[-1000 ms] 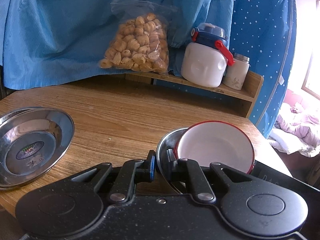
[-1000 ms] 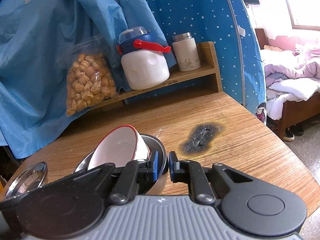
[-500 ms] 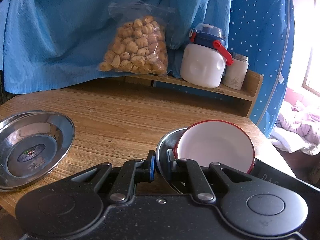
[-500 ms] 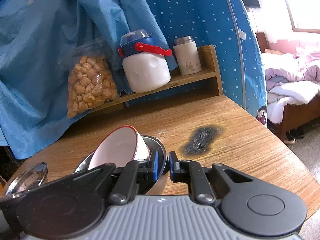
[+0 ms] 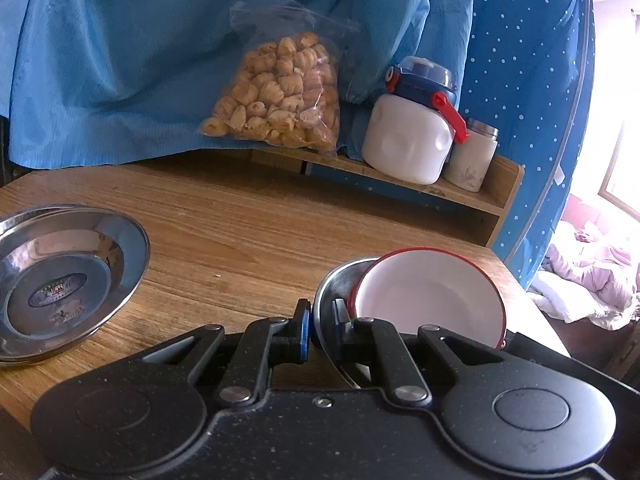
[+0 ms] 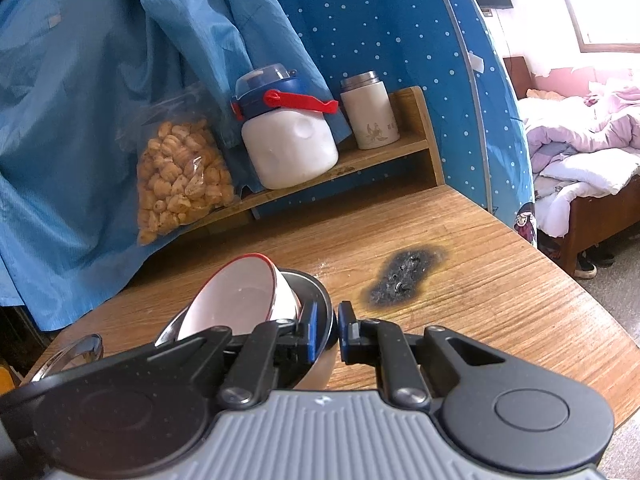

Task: Organize plates and bowls
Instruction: 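Lift the whole stack with both tools and carry it across the table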

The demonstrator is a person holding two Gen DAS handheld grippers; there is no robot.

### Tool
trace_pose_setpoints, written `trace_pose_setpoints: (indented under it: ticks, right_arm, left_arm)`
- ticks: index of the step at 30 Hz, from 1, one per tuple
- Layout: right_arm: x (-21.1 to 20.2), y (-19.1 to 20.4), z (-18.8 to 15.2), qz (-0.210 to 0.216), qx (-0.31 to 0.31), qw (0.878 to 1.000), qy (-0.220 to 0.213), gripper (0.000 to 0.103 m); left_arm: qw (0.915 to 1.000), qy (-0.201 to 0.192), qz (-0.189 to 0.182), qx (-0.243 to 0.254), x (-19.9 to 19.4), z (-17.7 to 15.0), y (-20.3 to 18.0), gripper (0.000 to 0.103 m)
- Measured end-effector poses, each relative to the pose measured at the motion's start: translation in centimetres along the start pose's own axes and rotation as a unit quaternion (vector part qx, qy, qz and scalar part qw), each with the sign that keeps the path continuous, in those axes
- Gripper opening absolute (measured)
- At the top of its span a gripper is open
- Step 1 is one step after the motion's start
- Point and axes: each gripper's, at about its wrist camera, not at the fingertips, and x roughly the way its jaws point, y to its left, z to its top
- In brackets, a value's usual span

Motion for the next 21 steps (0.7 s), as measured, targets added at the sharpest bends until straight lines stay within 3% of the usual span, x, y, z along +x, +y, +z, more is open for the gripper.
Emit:
trace_pose_setpoints:
  ticks: [5, 11, 15, 21]
  right_arm:
    - [0.2, 0.3, 0.3, -0.005, -0.008, 1.0, 0.008, 0.014]
    - [0.6, 0.0, 0.5, -0.017, 0.01, 1.0, 0.021, 0.026]
    - [0.5, -0.7, 0.4, 0.002, 0.058, 0.998, 0.023, 0.015]
    - [0.4, -0.5, 0.2, 0.0, 0.076, 0.997, 0.019, 0.015]
  left_arm:
    - [0.9999, 0.007, 0.008, 0.001, 0.2, 0.2, -0.2, 0.011]
    - [0.9997, 0.016, 0.017, -0.007, 0.5, 0.3, -0.4, 0.011]
    - [0.9991, 0.022, 0.014, -0.034, 0.6, 0.4, 0.1, 0.01]
    - [0.9985, 0.021, 0.01, -0.049, 0.4, 0.3, 0.4, 0.009]
